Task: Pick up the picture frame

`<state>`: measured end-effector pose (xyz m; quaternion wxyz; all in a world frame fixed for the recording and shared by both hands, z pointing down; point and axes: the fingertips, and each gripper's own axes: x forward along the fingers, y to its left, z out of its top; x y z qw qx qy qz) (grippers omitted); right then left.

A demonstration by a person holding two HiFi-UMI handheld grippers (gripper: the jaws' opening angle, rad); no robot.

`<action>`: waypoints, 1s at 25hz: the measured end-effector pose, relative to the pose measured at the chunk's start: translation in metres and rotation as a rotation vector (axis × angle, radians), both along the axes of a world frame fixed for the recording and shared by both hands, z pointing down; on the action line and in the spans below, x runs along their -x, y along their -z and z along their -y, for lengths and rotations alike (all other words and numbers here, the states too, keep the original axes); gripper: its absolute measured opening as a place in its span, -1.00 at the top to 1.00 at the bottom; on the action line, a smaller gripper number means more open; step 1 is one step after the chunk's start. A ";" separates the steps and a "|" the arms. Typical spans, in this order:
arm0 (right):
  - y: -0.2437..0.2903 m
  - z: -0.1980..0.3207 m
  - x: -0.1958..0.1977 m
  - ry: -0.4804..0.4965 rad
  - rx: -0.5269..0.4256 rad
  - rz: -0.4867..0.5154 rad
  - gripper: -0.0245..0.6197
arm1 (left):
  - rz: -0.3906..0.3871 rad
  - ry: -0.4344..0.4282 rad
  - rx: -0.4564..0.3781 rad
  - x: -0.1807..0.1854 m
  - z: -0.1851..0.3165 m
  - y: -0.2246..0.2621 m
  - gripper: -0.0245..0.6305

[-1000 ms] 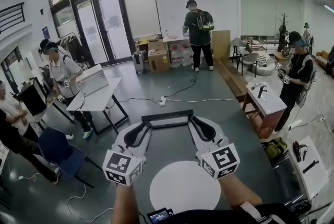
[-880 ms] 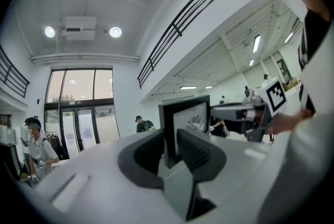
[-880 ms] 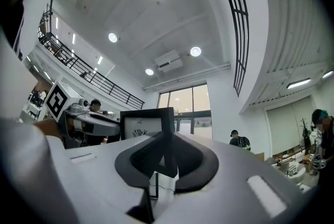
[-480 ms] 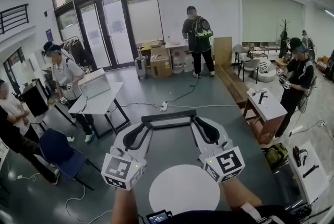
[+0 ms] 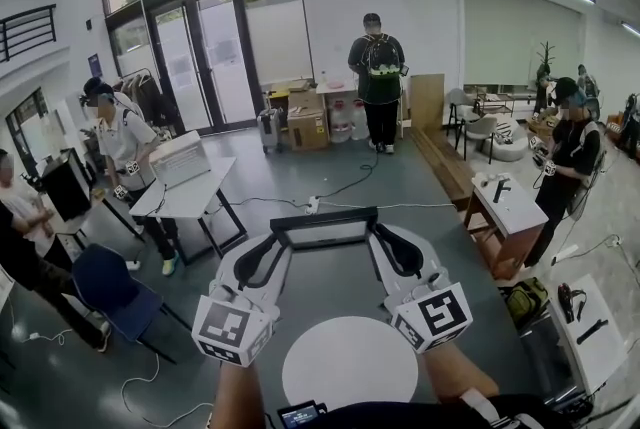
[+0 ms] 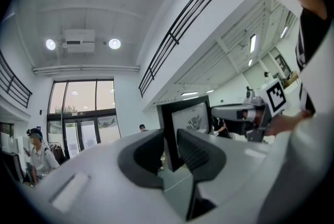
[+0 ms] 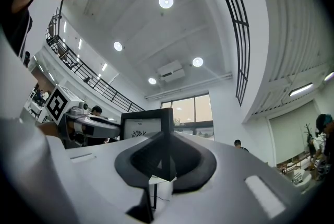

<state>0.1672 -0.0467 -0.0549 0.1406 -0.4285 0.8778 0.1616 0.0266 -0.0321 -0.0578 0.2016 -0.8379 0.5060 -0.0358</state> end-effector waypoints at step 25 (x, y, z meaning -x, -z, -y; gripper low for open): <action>0.004 -0.003 0.000 -0.004 -0.027 0.025 0.84 | 0.014 -0.017 -0.043 0.001 -0.006 0.006 0.68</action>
